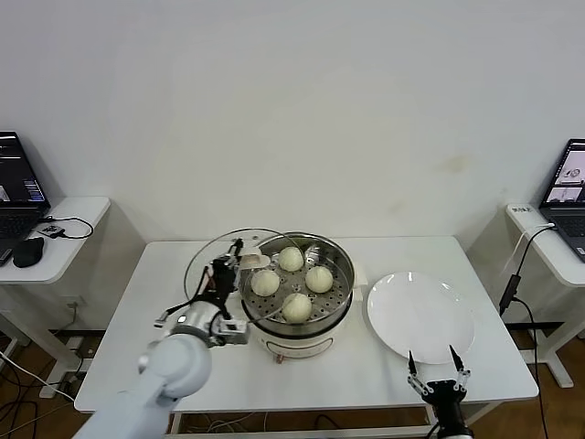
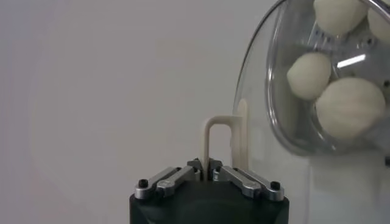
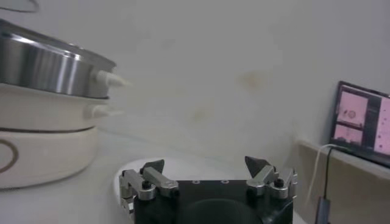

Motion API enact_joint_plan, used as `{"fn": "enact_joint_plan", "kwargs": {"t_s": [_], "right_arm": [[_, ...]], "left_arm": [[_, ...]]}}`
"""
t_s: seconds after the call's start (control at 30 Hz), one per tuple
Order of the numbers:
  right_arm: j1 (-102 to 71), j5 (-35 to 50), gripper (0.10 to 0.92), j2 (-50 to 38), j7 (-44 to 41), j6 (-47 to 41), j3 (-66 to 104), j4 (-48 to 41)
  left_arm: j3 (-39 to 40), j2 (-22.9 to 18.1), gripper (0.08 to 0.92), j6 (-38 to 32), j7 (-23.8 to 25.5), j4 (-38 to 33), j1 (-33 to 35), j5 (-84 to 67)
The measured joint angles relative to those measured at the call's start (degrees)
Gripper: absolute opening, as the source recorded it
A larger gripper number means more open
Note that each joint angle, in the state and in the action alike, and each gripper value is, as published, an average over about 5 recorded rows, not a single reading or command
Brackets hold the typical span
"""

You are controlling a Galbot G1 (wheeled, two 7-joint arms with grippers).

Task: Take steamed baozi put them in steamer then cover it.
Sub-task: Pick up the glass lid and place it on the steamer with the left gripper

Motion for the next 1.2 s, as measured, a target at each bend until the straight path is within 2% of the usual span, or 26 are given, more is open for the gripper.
{"fn": "enact_joint_plan", "kwargs": {"t_s": [0.27, 0.67, 1.2], "right_arm": [[0.2, -1.4, 0.823, 0.6, 0.2, 0.5, -0.4, -1.4], [0.1, -2.6, 0.823, 1.0, 0.3, 0.9, -0.8, -2.5], [-0.5, -2.8, 0.823, 0.5, 0.3, 1.5, -0.4, -2.8]], "left_arm": [[4.0, -5.9, 0.139, 1.6, 3.2, 1.9, -2.8, 8.5], [7.6, -13.8, 0.139, 2.3, 4.5, 5.7, -5.3, 15.2], [7.7, -19.5, 0.139, 1.7, 4.3, 11.4, -5.9, 18.5]]}}
